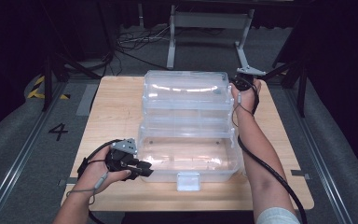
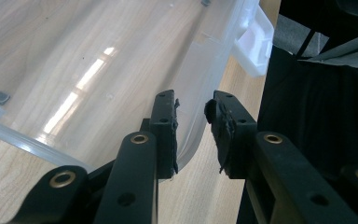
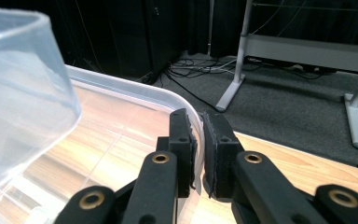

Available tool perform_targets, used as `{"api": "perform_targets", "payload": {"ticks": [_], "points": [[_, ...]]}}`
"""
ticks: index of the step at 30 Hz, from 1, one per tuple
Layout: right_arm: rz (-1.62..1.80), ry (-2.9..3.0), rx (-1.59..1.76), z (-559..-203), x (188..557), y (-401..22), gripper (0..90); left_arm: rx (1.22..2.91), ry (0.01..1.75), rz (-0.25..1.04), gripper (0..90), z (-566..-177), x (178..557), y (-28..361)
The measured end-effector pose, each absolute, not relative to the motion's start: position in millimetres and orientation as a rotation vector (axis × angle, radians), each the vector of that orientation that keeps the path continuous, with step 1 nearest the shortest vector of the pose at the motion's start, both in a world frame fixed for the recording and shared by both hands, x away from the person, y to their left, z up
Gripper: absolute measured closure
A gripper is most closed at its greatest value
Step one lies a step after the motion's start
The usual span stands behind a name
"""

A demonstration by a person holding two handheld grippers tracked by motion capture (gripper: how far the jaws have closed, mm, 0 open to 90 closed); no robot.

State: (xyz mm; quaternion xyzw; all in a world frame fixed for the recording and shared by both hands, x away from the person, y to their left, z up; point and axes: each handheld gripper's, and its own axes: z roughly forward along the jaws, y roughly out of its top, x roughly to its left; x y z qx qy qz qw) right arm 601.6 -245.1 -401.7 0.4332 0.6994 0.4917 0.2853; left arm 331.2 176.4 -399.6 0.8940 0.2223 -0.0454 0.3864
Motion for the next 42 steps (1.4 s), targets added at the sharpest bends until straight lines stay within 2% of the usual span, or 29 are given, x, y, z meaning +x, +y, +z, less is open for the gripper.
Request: {"api": "perform_targets", "payload": {"ticks": [18, 25, 36, 42], "points": [[1.318, 1.88, 1.184, -407, 605, -246, 82.3, 2.279, 0.568, -0.11, 70.7, -399, 331, 175], [1.331, 1.89, 1.189, -403, 599, -250, 74.7, 2.282, 0.552, -0.093, 71.0, -397, 330, 172], [1.364, 1.859, 1.116, -371, 575, -270, 68.4, 2.225, 0.543, -0.079, 69.6, -385, 329, 179], [1.408, 1.881, 1.043, -350, 543, -286, 67.4, 2.179, 0.57, -0.038, 68.1, -374, 329, 190]]}}
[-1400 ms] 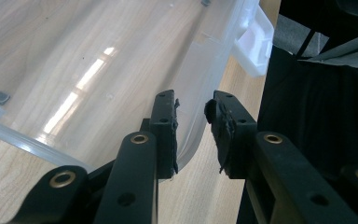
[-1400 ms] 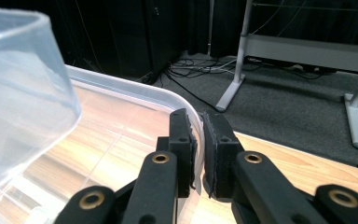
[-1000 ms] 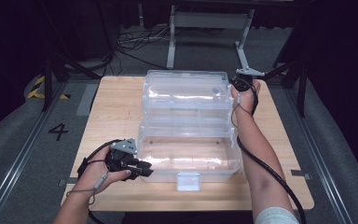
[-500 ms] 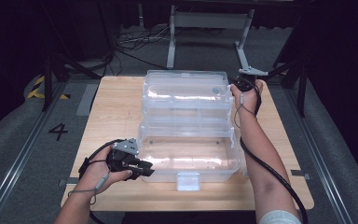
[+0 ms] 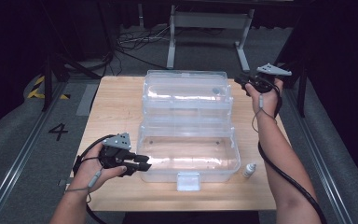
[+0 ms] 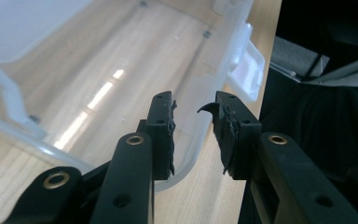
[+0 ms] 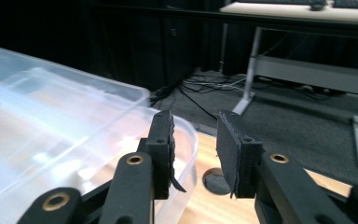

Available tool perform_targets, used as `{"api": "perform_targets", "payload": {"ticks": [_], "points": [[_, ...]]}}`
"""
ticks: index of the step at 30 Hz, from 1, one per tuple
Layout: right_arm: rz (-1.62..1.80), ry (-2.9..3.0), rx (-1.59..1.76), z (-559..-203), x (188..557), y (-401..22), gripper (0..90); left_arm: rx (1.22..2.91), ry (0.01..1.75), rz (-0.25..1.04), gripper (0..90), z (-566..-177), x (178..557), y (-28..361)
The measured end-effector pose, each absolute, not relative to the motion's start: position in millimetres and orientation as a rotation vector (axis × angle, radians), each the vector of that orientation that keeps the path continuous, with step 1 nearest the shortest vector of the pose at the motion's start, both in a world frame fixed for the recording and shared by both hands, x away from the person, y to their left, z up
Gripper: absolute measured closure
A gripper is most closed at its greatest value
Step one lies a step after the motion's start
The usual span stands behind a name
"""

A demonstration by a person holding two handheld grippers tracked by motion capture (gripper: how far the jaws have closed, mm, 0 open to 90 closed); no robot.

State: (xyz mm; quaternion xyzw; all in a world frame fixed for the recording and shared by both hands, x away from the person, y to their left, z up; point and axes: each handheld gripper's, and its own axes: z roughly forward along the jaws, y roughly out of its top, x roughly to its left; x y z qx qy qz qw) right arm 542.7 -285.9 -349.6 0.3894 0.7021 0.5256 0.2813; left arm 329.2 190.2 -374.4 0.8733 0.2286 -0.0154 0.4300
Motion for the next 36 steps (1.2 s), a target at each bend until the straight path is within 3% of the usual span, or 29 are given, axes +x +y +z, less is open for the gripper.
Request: {"api": "perform_targets", "payload": {"ticks": [9, 17, 36], "points": [[1.451, 1.989, 0.956, -332, 476, -315, 64.5, 2.083, 0.699, 0.08, 63.4, -364, 331, 221], [1.441, 2.082, 0.91, -326, 436, -321, 63.9, 2.055, 0.783, 0.106, 62.2, -370, 337, 237], [1.411, 2.257, 0.865, -310, 383, -328, 61.7, 2.025, 0.852, 0.099, 59.1, -369, 337, 253]]}}
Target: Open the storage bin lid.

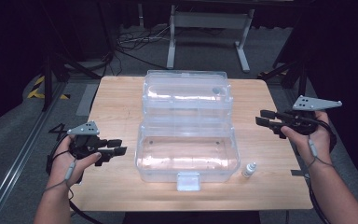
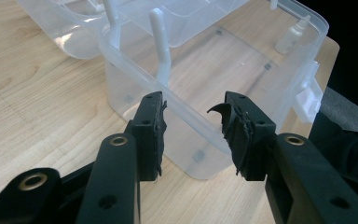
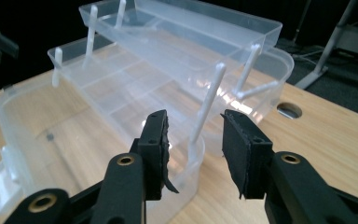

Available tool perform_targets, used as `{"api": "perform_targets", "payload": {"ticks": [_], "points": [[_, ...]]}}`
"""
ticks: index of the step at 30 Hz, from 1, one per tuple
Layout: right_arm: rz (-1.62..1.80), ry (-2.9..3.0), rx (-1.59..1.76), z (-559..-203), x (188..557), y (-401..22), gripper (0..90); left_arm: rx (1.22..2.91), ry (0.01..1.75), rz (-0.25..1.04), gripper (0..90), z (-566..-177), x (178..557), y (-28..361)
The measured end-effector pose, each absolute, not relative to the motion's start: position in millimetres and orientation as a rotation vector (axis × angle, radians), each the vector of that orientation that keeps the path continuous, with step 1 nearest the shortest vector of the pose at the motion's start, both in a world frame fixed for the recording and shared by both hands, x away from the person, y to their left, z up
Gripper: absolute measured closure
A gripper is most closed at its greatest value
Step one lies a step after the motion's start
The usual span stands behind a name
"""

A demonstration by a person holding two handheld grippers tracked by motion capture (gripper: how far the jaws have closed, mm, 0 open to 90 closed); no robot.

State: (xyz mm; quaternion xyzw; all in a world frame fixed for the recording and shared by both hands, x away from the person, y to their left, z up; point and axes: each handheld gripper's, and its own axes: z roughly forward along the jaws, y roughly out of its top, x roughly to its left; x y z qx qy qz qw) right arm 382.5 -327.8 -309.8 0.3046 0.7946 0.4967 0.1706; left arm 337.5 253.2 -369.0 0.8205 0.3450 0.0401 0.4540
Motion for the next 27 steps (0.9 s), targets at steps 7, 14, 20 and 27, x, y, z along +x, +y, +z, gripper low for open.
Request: {"api": "perform_targets", "payload": {"ticks": [7, 14, 20, 27], "points": [[1.326, 2.339, 0.858, -312, 373, -327, 60.8, 2.021, 0.858, 0.099, 58.6, -369, 337, 254], [1.199, 2.478, 0.801, -315, 367, -318, 59.8, 2.03, 0.867, 0.106, 58.0, -370, 335, 255], [1.148, 2.571, 0.766, -319, 369, -312, 60.2, 2.025, 0.887, 0.095, 58.4, -373, 330, 258], [1.045, 2.66, 0.726, -325, 369, -303, 60.2, 2.024, 0.907, 0.097, 58.1, -375, 327, 259]]}}
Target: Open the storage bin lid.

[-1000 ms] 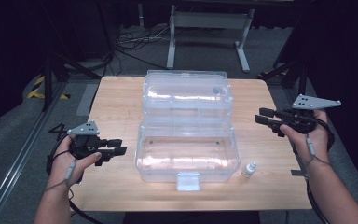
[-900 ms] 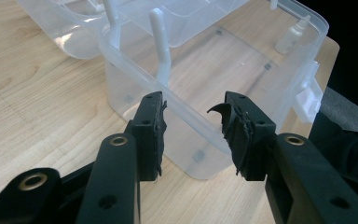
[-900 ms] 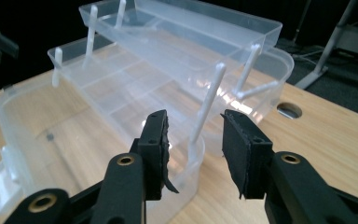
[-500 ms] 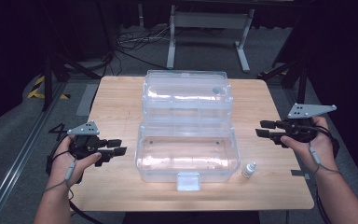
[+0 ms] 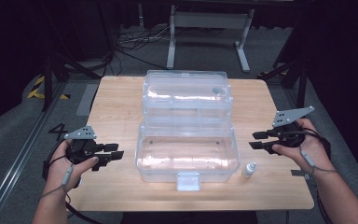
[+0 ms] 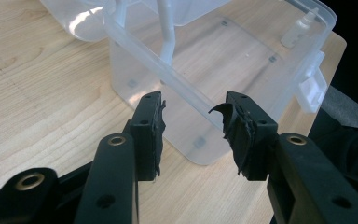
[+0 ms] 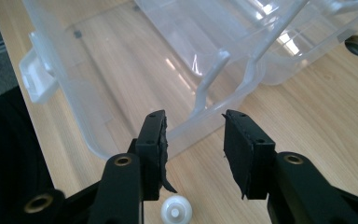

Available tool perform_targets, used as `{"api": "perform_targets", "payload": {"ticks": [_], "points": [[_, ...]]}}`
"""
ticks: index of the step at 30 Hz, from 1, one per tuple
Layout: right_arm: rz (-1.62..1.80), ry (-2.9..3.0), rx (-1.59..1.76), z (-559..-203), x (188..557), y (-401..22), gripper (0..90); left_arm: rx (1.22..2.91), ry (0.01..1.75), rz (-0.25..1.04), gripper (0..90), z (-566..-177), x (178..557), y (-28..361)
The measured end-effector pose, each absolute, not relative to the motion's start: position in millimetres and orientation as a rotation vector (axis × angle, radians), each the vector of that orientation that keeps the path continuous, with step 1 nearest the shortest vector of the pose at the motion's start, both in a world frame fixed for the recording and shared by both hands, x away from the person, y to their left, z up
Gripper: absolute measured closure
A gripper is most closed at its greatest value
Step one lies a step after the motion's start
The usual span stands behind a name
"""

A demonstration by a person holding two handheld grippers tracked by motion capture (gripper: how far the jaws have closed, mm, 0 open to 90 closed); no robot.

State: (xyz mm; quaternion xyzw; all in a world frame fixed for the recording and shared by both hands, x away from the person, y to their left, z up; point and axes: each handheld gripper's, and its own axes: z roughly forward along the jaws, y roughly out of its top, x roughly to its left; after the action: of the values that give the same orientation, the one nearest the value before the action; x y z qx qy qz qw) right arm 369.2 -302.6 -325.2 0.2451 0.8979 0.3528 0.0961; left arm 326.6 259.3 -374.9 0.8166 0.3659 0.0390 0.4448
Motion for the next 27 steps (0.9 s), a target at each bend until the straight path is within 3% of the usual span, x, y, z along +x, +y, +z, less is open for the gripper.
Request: {"api": "perform_targets", "payload": {"ticks": [27], "points": [[0.614, 2.901, 0.7, -366, 368, -286, 56.7, 2.024, 0.911, 0.081, 58.1, -377, 327, 259]]}}
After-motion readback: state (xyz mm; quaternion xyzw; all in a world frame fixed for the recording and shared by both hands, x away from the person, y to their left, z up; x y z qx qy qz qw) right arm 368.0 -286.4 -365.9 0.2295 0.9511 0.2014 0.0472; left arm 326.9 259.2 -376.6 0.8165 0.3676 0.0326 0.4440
